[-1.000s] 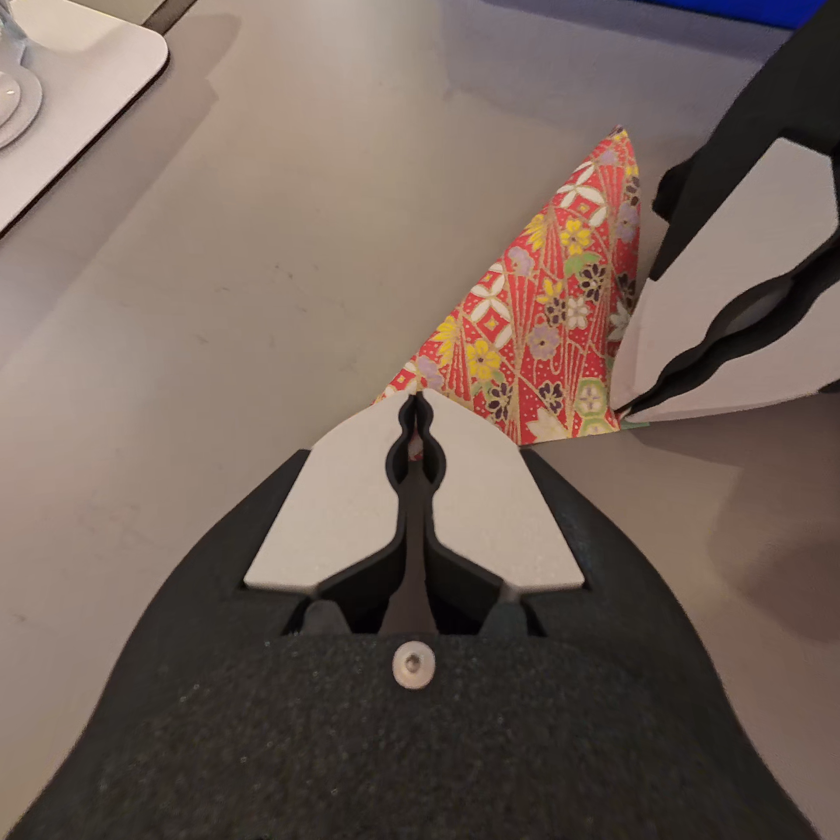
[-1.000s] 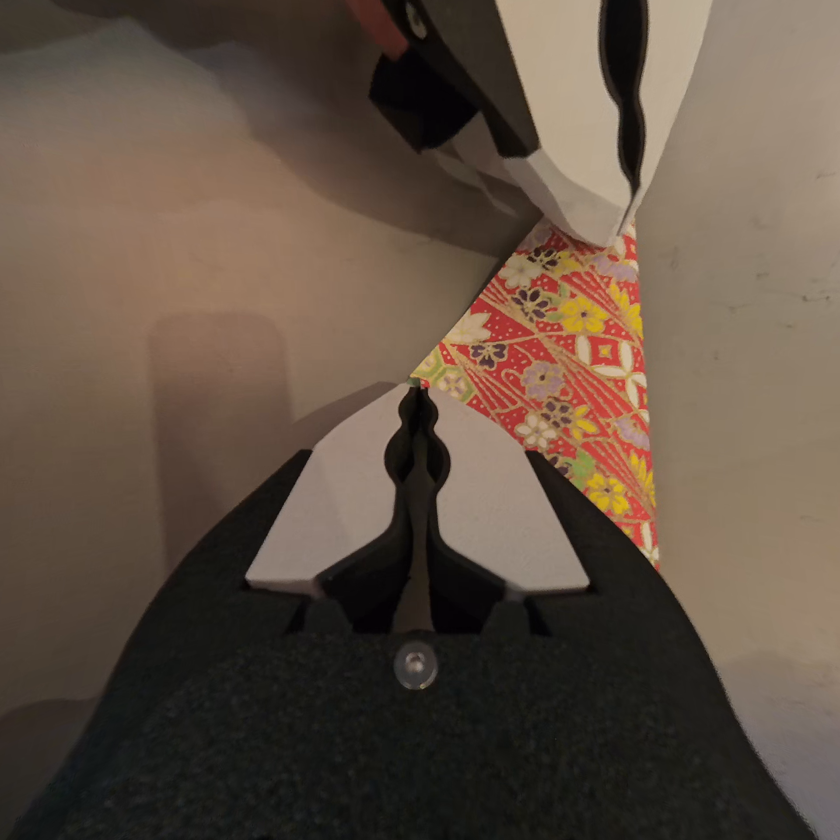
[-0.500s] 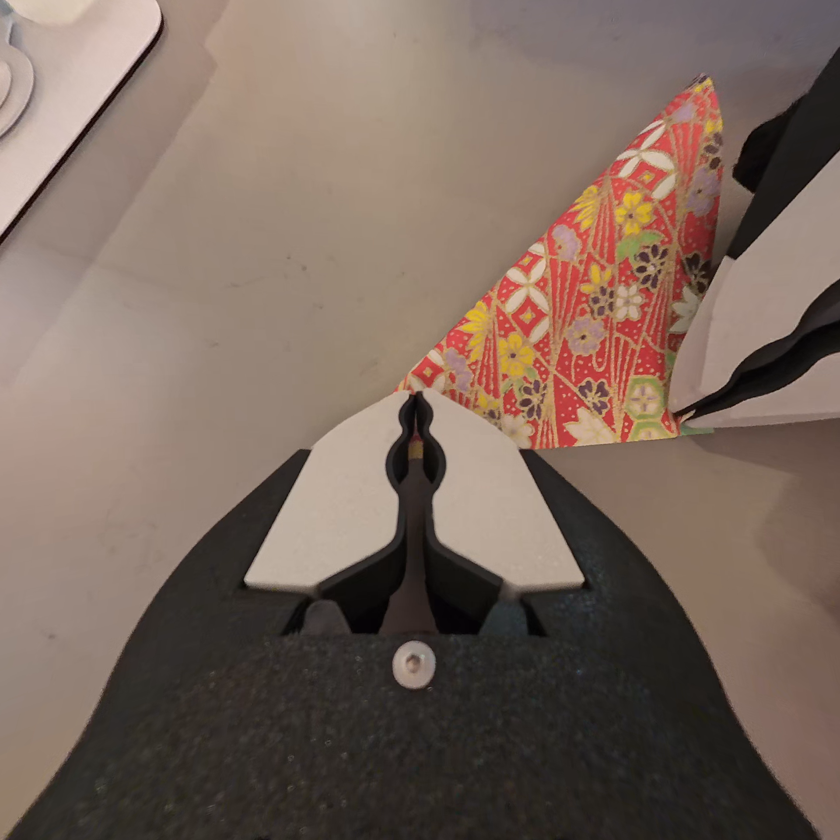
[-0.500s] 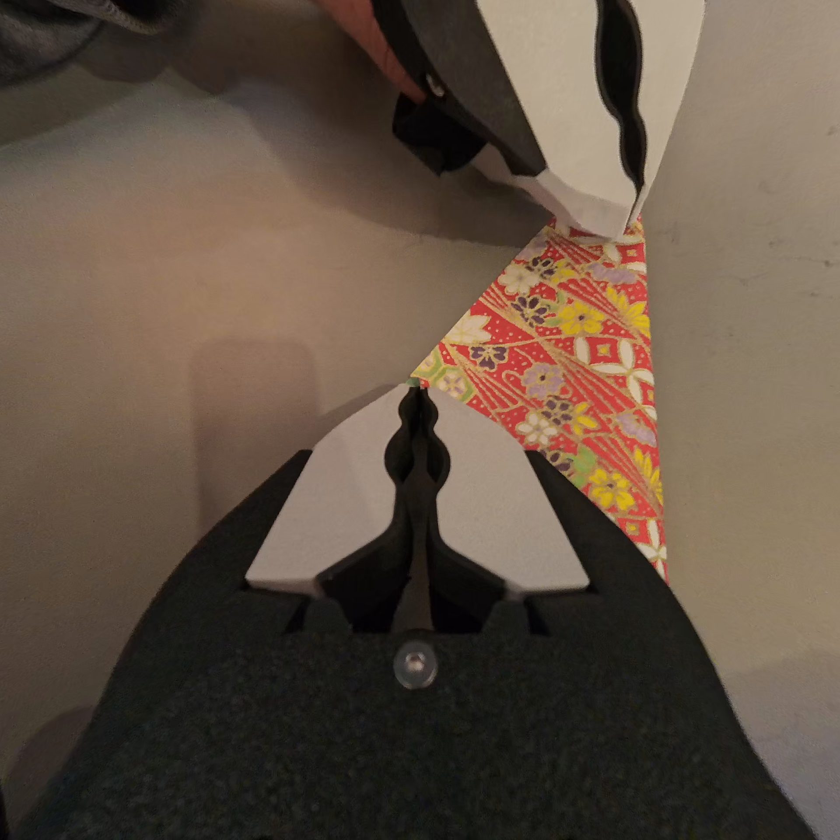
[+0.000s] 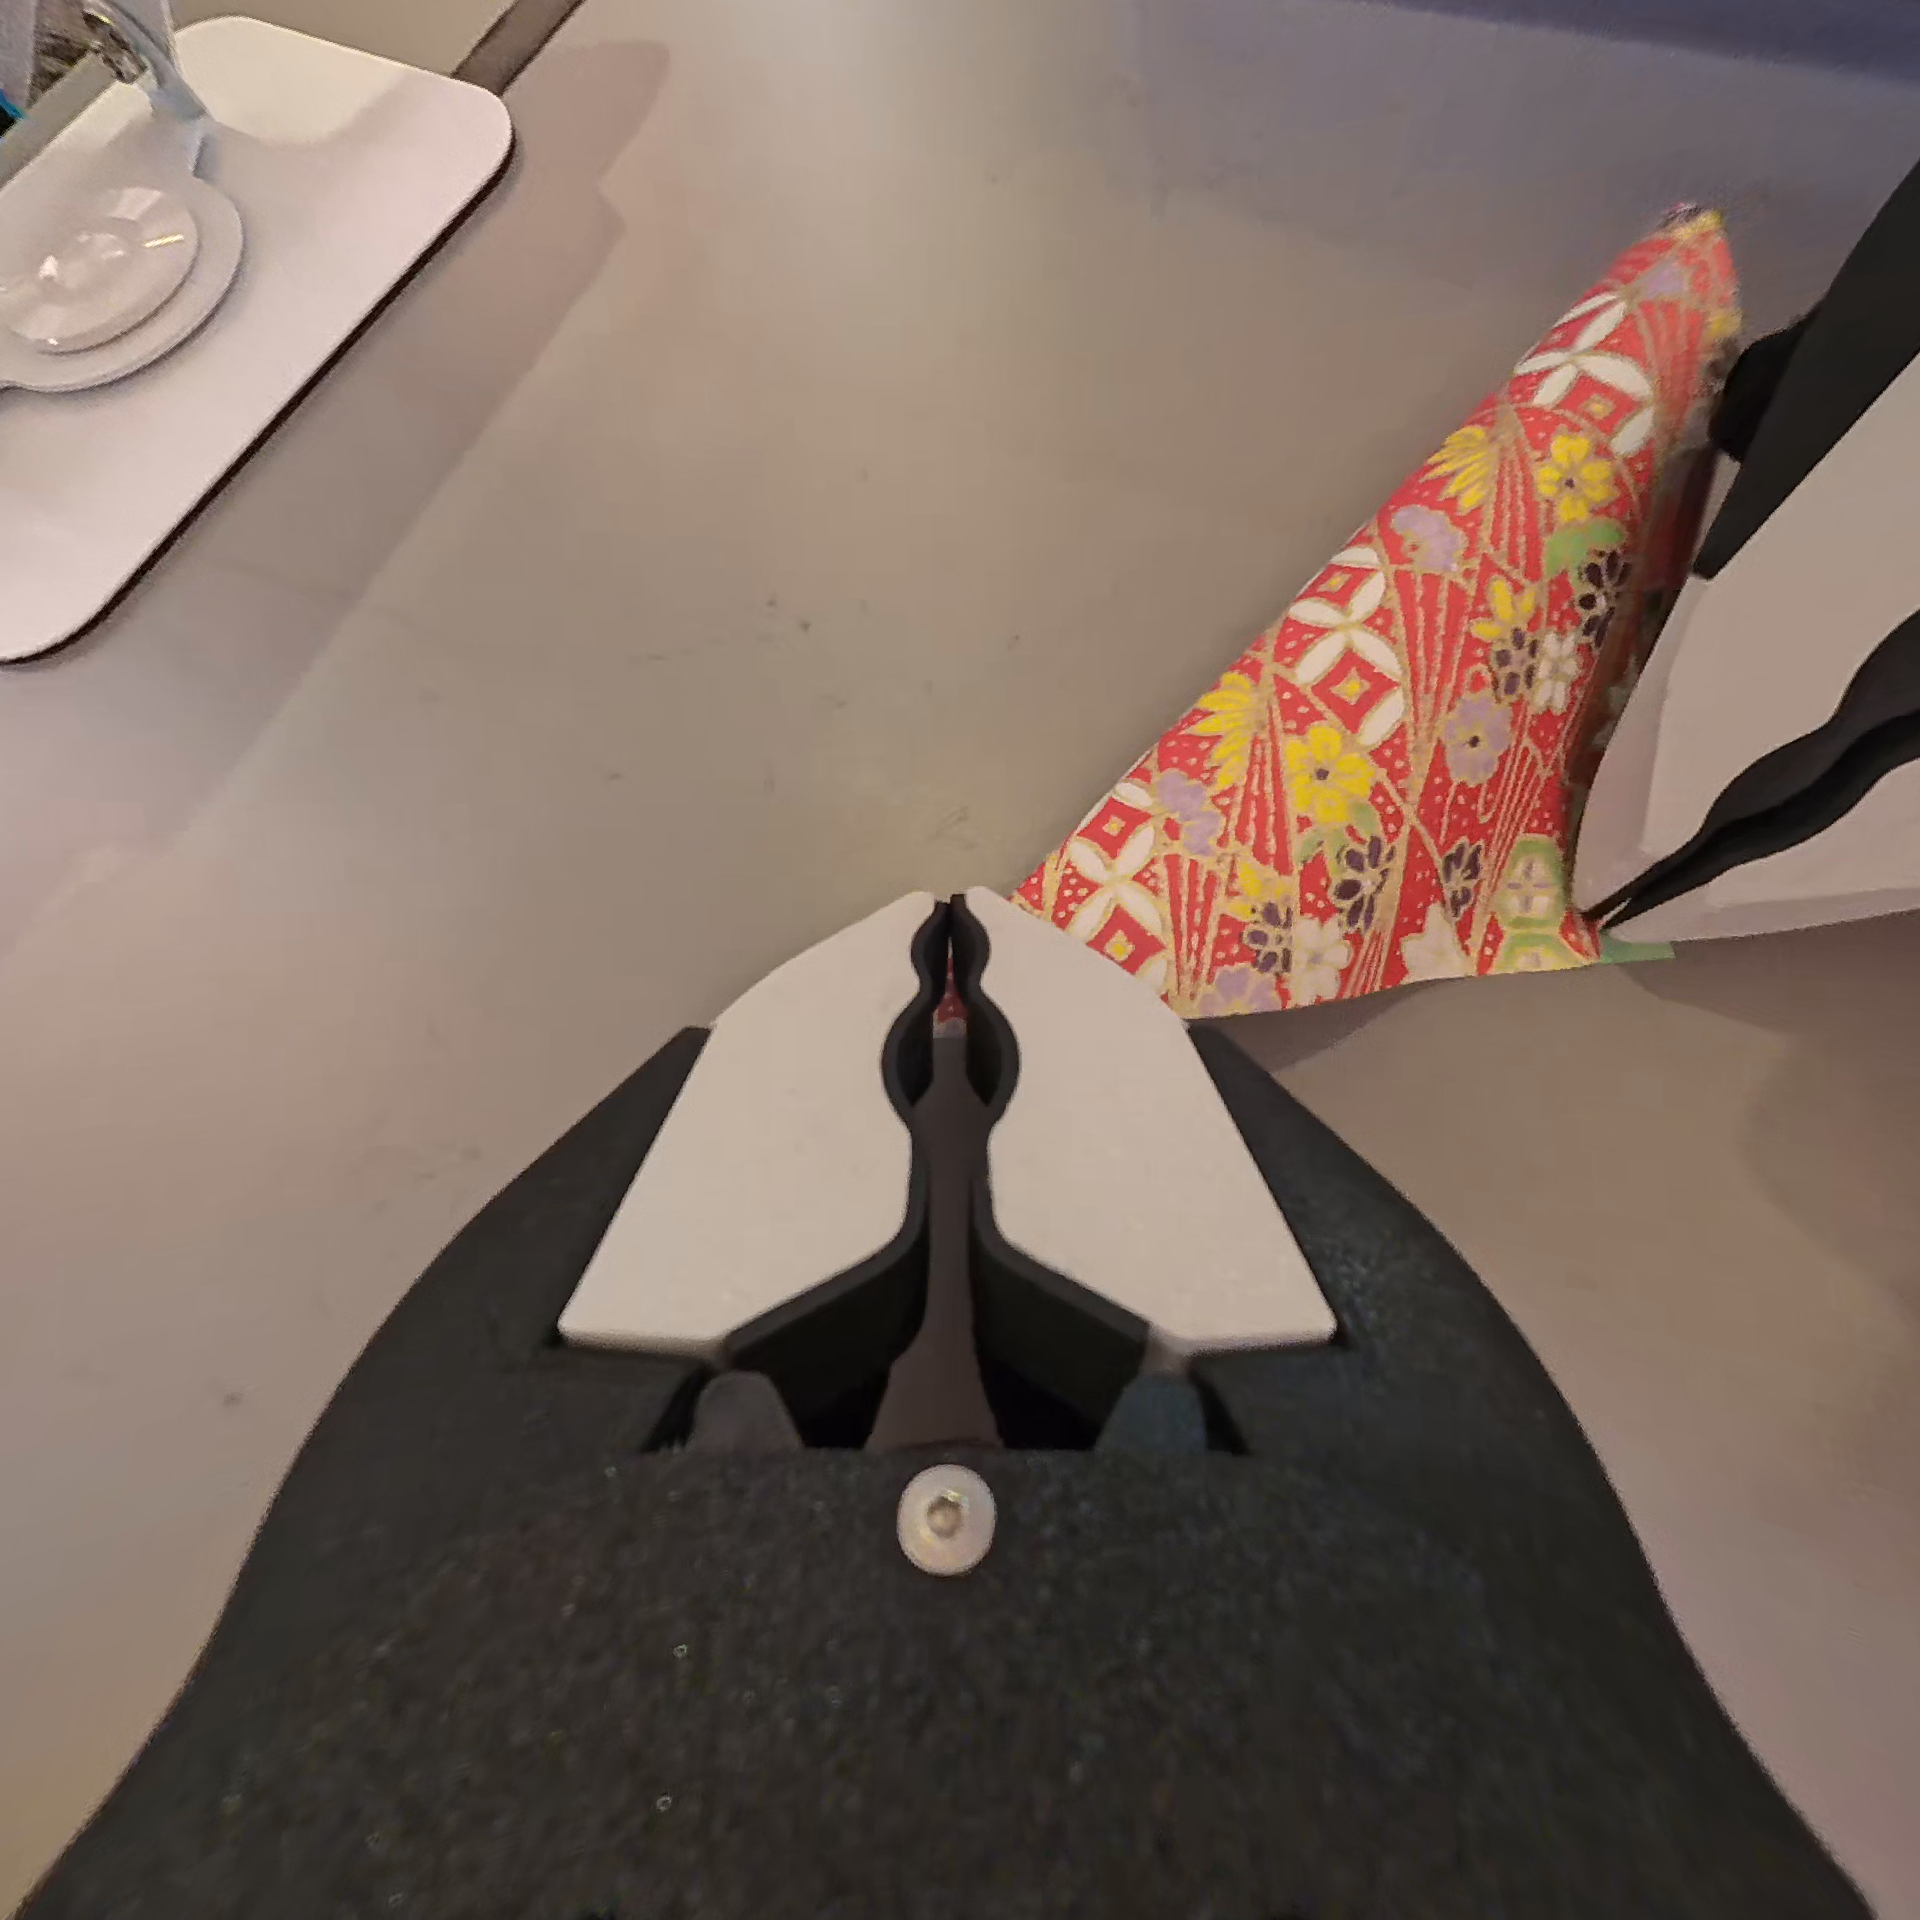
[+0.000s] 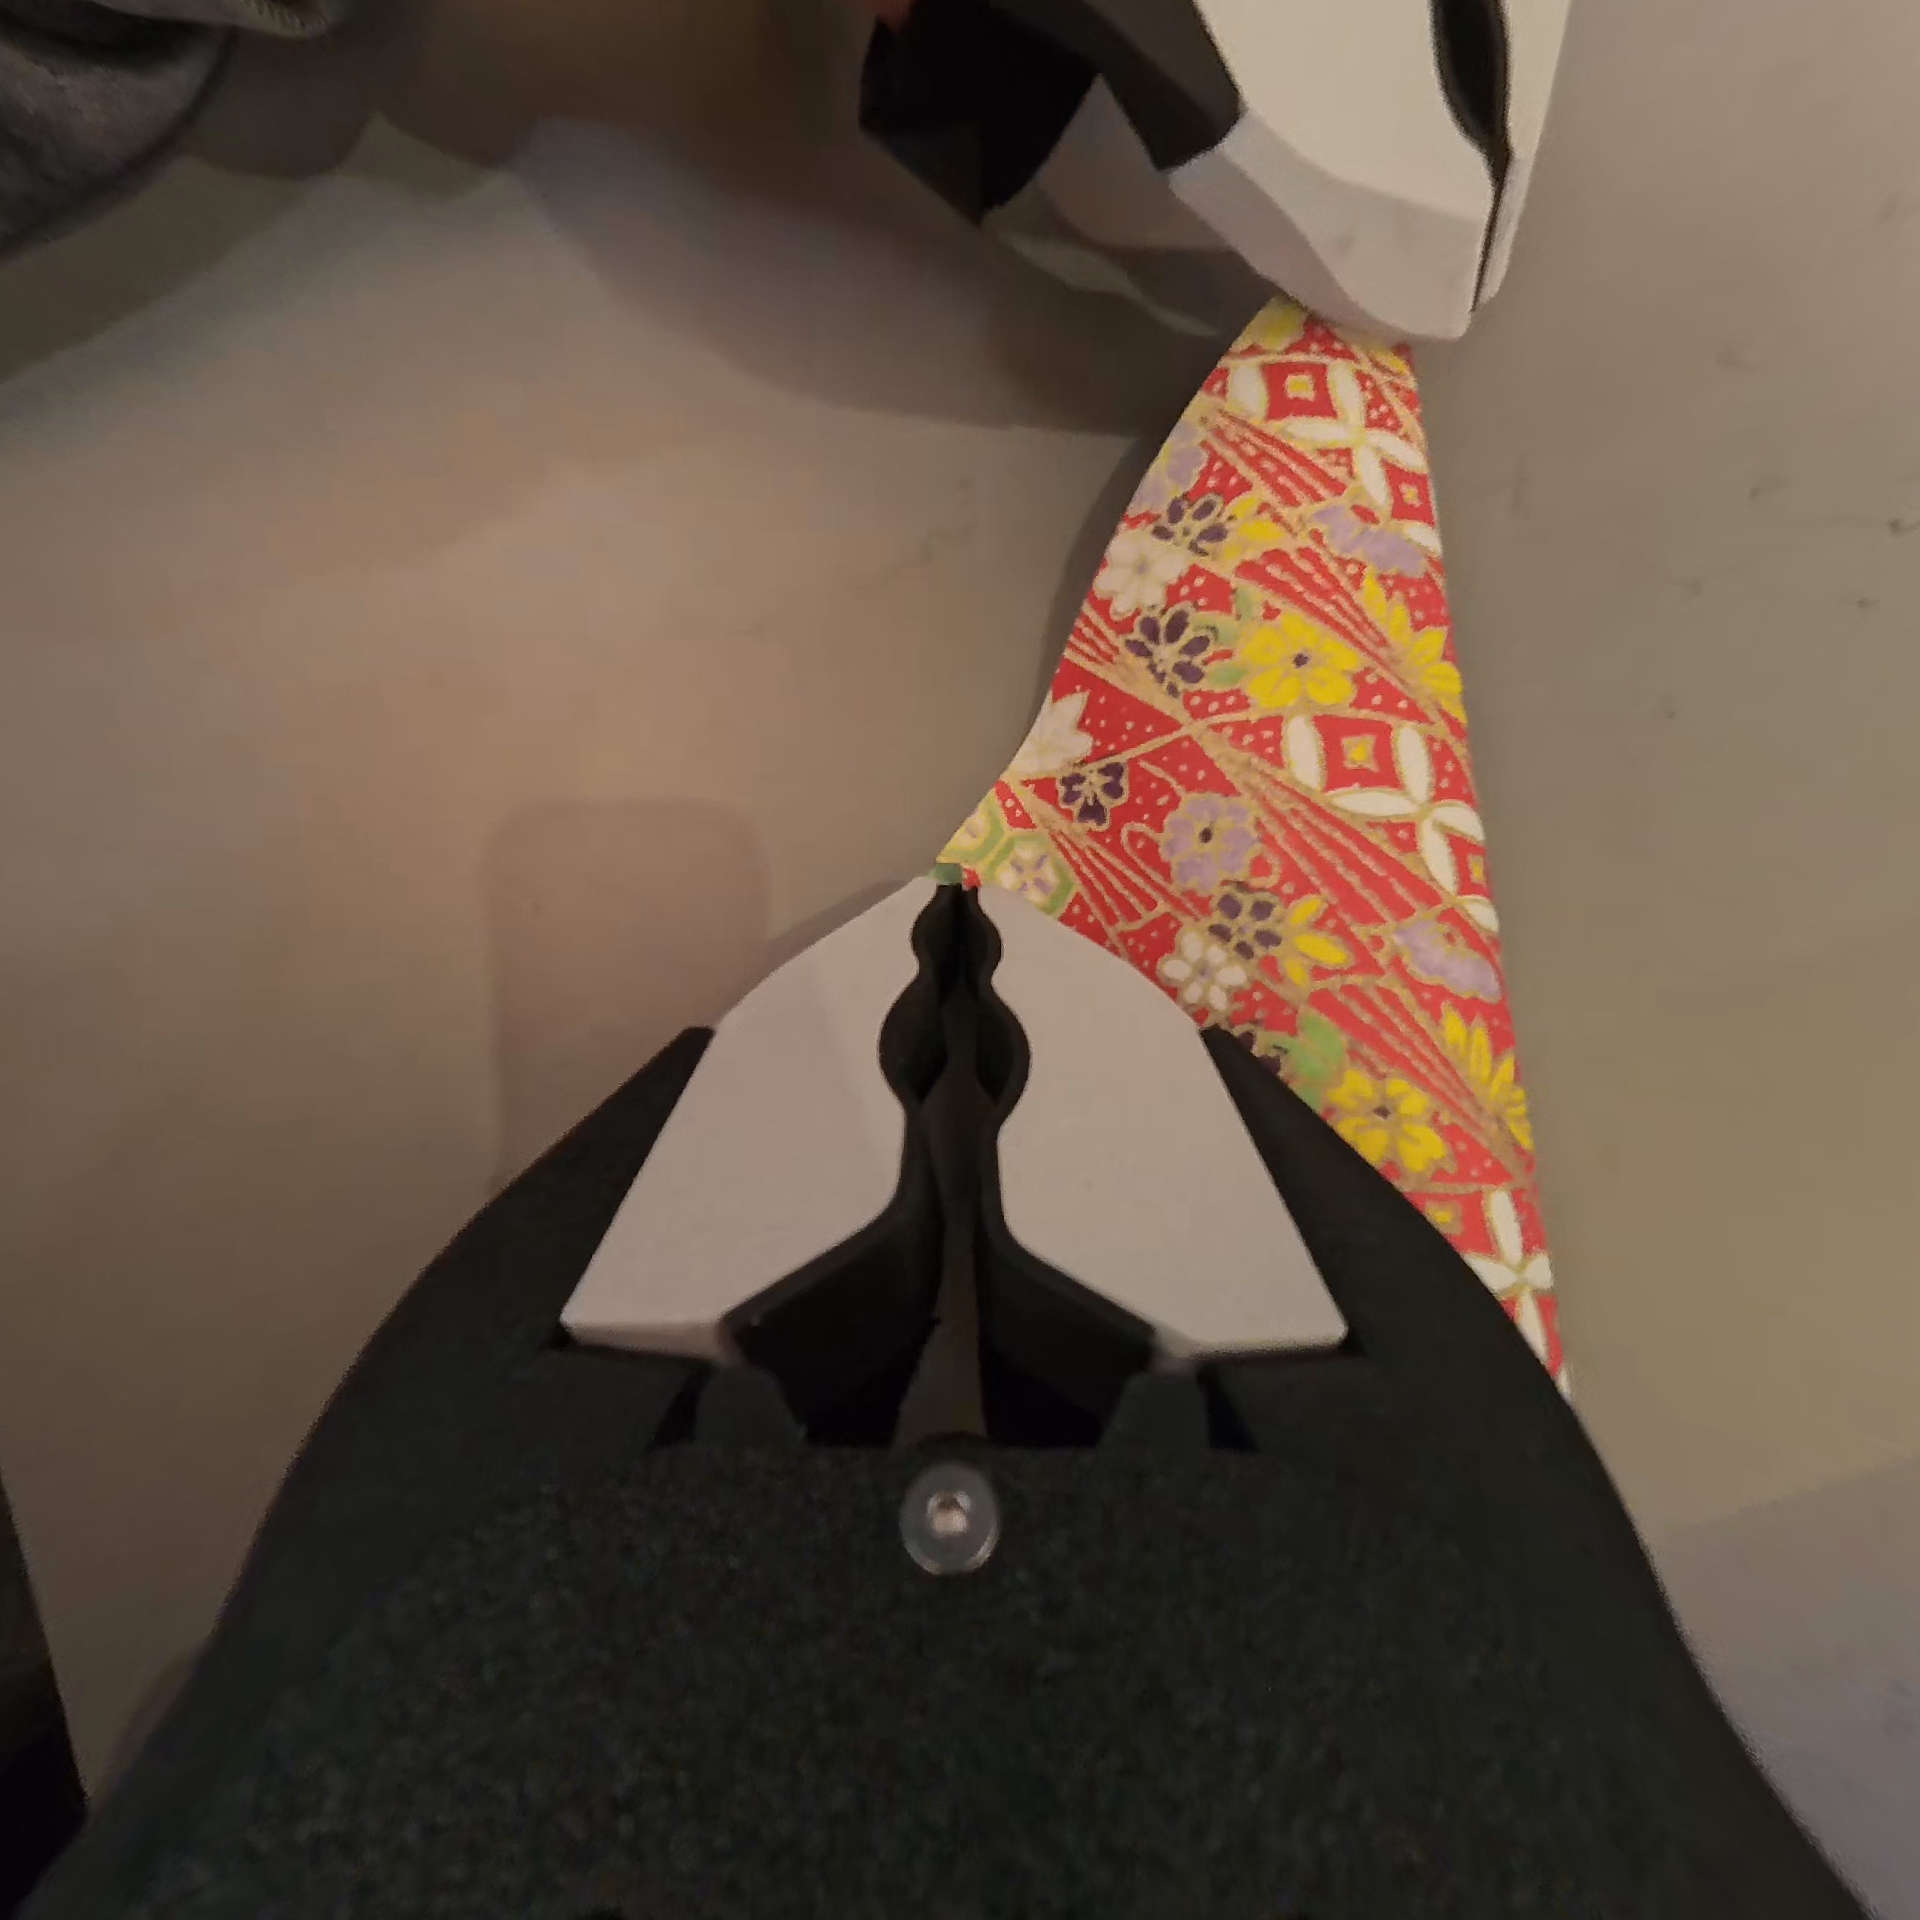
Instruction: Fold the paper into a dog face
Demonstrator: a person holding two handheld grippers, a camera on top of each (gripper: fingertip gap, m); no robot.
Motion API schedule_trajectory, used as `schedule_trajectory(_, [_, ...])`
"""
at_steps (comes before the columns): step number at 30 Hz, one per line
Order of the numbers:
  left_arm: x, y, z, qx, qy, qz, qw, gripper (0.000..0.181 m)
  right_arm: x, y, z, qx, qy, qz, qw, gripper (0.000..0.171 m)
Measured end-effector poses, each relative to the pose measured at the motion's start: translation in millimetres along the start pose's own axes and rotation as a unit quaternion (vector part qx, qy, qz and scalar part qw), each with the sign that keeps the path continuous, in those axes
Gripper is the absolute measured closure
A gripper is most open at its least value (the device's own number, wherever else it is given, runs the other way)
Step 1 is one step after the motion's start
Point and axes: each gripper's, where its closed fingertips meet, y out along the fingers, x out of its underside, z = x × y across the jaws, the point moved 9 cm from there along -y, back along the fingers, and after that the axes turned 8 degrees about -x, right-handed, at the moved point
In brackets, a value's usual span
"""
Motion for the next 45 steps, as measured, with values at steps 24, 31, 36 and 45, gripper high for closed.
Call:
schedule_trajectory(24, [-7.4, 13.7, 30.3, 0.065, 0.098, -0.011, 0.993, 0.181, 4.0, -0.3, 5.1, -0.035, 0.050, 0.033, 0.998, 0.171])
schedule_trajectory(31, [-6.0, 14.3, 19.4, 0.046, 0.103, -0.018, 0.993, 0.181, 4.7, -0.3, 5.4, -0.039, 0.056, 0.037, 0.997, 0.171])
schedule_trajectory(36, [-3.0, 13.4, 13.7, 0.044, 0.091, -0.015, 0.995, 0.181, 5.0, -0.4, 5.3, -0.038, 0.056, 0.037, 0.997, 0.171])
schedule_trajectory(45, [1.2, 13.8, 5.7, 0.035, 0.081, -0.017, 0.996, 0.181, 6.2, -0.5, 5.8, -0.042, 0.064, 0.041, 0.996, 0.171])
